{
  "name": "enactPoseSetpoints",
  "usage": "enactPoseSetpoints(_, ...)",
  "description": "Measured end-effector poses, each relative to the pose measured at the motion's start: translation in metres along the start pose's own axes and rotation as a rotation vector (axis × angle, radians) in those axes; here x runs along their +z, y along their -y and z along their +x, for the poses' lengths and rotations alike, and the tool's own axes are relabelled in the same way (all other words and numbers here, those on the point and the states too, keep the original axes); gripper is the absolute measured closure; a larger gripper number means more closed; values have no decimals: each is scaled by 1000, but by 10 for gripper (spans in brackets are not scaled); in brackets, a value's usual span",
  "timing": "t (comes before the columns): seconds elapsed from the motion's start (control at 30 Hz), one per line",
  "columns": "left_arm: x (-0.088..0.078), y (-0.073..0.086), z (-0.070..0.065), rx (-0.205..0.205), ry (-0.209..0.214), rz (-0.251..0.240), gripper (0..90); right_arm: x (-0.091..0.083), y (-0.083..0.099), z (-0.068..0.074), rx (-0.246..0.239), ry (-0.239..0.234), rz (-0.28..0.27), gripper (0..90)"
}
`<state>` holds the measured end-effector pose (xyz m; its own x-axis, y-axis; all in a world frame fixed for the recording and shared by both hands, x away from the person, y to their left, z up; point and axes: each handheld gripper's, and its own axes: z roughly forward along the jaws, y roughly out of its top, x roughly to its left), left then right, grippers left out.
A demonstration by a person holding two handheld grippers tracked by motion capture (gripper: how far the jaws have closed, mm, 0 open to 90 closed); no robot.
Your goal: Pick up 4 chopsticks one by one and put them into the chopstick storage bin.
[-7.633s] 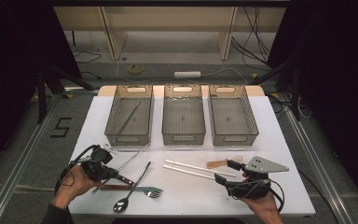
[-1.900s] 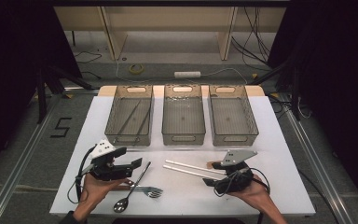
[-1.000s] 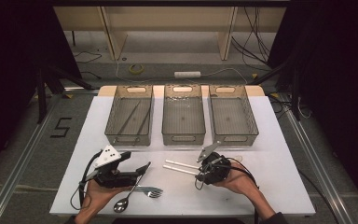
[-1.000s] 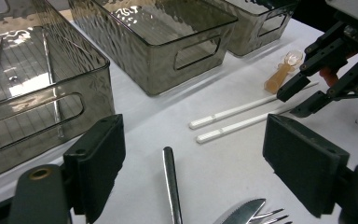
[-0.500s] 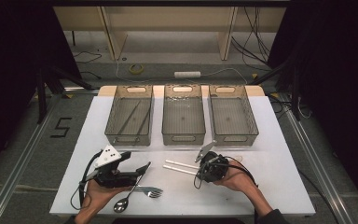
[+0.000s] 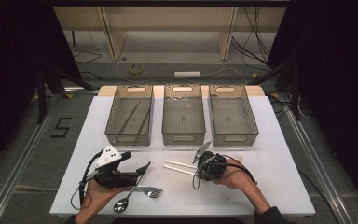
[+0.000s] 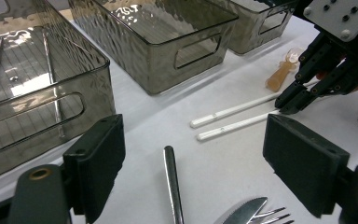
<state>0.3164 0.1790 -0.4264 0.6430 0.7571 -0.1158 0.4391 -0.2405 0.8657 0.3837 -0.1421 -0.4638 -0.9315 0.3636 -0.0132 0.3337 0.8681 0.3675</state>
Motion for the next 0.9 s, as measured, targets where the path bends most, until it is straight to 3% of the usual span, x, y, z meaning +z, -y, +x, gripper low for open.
enactPoseSetpoints(0.2,0,0,-1,1,0,0,203,0,0,1,-23,5,-3,857)
enactPoseSetpoints(0.47,2,-1,-3,10,14,11,208,-5,-1,2,-58,-24,-13,859)
enactPoseSetpoints(0.5,3,-1,-3,18,22,18,209,-7,-1,4,-43,-26,-21,859)
enactPoseSetpoints(0.67,18,-5,-10,64,57,71,215,-14,-2,4,-59,-34,-30,861)
enactPoseSetpoints(0.9,49,-12,-21,177,115,177,235,-21,-3,4,-53,-34,-56,861)
